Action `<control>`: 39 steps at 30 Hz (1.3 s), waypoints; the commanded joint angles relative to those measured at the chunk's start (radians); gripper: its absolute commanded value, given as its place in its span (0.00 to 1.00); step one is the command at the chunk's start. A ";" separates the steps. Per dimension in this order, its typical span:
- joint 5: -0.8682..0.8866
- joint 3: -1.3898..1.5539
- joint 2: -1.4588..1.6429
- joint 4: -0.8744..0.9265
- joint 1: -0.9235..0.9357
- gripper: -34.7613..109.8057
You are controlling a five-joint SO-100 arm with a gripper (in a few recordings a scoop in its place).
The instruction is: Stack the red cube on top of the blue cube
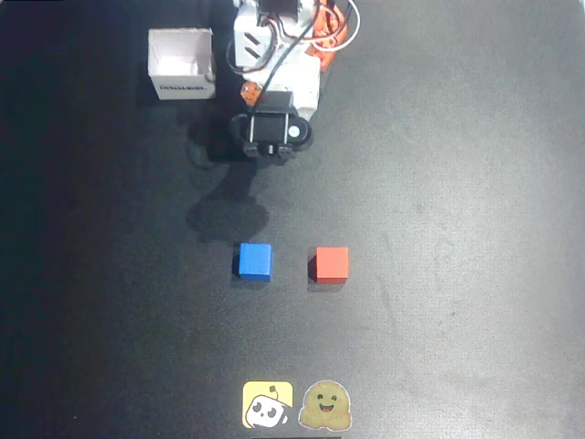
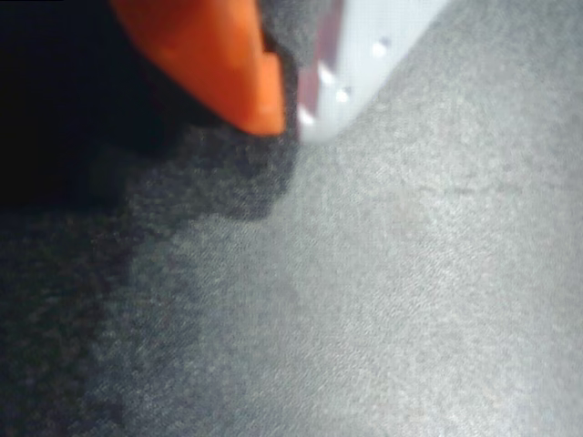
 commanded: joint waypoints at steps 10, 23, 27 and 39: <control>0.031 -0.497 -0.644 -0.034 -0.066 0.24; 0.181 -1.198 -1.491 0.009 -0.215 0.24; 0.227 -1.373 -1.640 0.054 -0.245 0.24; 0.252 -1.677 -1.881 0.100 -0.273 0.24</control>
